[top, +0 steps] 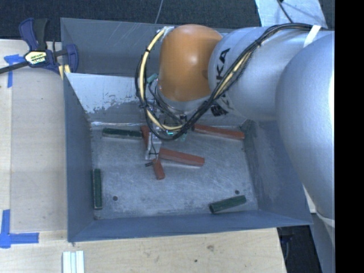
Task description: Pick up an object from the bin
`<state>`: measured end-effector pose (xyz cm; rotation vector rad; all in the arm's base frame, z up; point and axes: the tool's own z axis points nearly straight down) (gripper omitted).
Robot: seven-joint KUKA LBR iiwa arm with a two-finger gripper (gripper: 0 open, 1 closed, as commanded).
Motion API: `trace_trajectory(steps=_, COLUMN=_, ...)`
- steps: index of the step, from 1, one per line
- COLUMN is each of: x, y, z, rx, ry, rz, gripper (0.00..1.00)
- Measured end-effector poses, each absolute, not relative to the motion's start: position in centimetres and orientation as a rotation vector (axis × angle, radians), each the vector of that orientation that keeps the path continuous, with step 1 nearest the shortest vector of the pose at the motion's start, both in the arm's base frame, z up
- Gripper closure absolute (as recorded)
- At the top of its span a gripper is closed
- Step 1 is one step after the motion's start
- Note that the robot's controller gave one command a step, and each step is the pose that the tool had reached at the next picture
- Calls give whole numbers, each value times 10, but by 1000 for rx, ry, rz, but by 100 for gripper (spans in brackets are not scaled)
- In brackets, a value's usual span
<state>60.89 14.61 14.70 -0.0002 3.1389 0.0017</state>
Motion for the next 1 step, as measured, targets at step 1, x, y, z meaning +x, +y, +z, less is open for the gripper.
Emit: trace_trajectory(steps=1, x=593, y=114, z=100, rx=106, ry=3133, rz=4, gripper=0)
